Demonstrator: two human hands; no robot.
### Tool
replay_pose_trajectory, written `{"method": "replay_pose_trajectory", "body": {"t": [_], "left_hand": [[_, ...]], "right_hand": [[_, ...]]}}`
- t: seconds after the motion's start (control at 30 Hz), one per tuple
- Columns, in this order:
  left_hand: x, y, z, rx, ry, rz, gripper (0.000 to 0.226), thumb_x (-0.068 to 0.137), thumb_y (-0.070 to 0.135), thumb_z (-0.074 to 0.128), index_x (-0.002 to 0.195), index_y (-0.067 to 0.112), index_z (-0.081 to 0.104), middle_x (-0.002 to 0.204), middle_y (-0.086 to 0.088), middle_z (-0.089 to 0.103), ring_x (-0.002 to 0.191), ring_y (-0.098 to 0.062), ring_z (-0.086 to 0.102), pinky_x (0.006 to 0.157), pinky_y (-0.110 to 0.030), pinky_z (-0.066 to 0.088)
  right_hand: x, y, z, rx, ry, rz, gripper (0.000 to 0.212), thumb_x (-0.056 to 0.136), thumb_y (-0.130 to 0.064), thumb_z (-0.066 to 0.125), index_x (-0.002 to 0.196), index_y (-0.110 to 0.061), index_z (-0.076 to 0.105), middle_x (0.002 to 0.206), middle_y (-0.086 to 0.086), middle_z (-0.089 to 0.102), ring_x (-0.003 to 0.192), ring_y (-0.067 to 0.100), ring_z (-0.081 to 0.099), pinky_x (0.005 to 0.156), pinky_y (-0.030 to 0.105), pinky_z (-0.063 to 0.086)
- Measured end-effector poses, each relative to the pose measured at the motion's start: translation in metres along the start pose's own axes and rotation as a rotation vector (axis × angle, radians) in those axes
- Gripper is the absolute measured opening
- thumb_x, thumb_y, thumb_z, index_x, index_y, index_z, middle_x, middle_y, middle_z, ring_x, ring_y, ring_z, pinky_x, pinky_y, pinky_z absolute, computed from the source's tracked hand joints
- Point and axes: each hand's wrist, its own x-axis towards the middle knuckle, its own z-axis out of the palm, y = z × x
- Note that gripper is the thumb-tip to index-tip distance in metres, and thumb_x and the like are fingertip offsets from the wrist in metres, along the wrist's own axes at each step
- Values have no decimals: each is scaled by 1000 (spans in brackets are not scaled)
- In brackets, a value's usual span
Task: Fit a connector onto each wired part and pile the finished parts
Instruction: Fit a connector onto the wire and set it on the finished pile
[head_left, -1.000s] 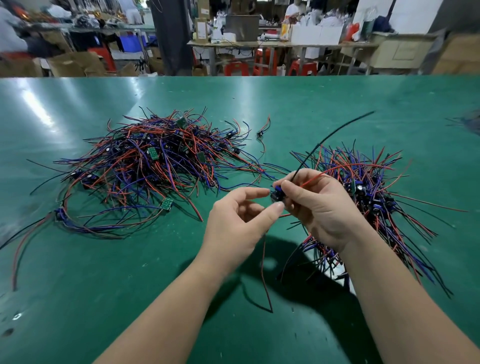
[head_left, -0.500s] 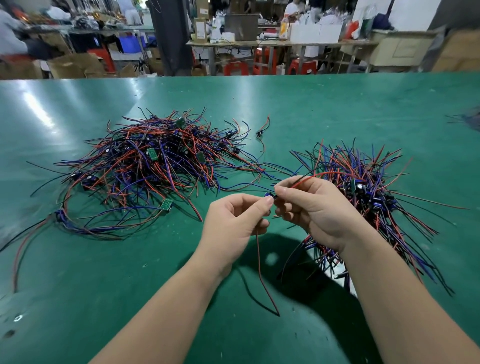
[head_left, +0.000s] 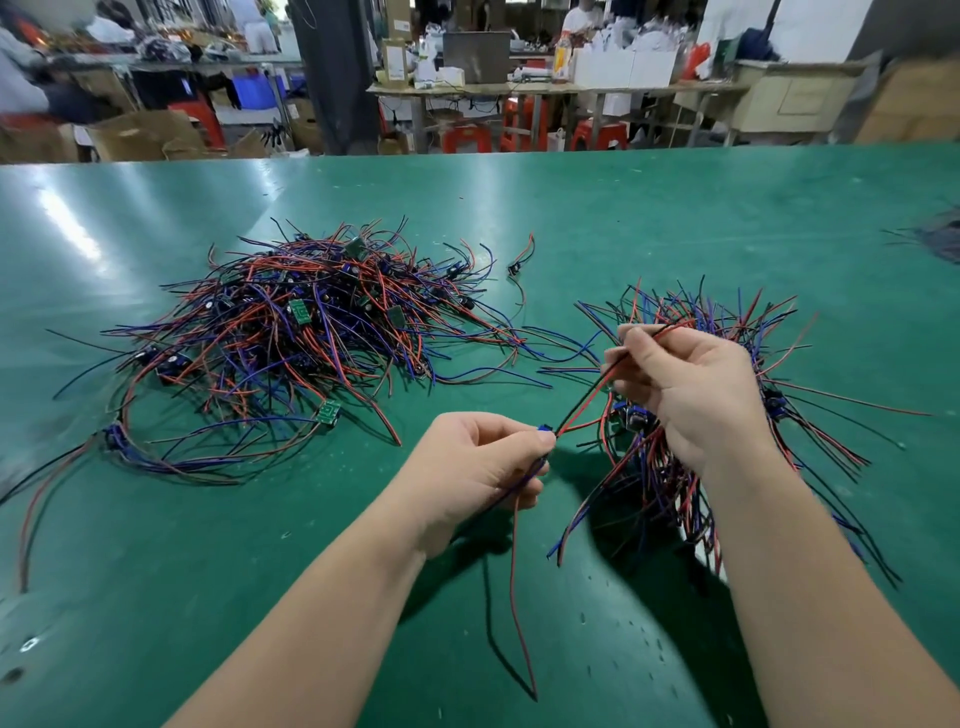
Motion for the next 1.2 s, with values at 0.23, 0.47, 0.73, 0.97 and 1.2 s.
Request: {"method": "replay_pose_trajectory", "body": {"t": [0.23, 0.47, 0.73, 0.97, 1.2], "left_hand": [[1, -1, -4, 180, 30, 135, 9, 83, 11, 71, 74, 9, 68, 65, -5, 65, 54, -15, 58, 58, -25, 55], [-4, -4, 1, 205, -112, 233, 10, 84, 7, 69, 78, 16, 67, 65, 3, 67, 59, -8, 63, 54, -15, 48], [0, -1, -11, 240, -113, 282, 4, 81, 6, 71, 83, 10, 71, 64, 1, 67, 57, -10, 63, 55, -15, 48], [2, -7, -12, 428, -225, 218, 13, 87, 18, 68, 99, 24, 69, 75, -1, 64, 66, -10, 57, 59, -19, 49], [-2, -8, -6, 223, -325, 200, 13, 90, 17, 58, 102, 18, 65, 85, -2, 69, 80, -15, 65, 86, -34, 54]], "right_hand": [[2, -7, -6, 217, 48, 57, 8, 88, -14, 63, 80, -12, 65, 63, 0, 68, 60, 14, 69, 43, 15, 46], [3, -12, -13, 227, 112, 81, 12, 85, -10, 68, 77, -10, 58, 55, 1, 65, 49, 10, 65, 36, 14, 42], [4, -11, -7, 187, 173, 99, 39, 97, -31, 53, 66, -6, 52, 41, 0, 50, 35, 12, 52, 31, 13, 29], [2, -6, -6, 98, 141, 74, 36, 96, -31, 55, 70, -6, 60, 43, 2, 53, 37, 13, 57, 33, 13, 34], [1, -5, 1, 264, 43, 94, 41, 98, -41, 43, 95, -5, 62, 64, 8, 70, 59, 19, 70, 46, 19, 51]]}}
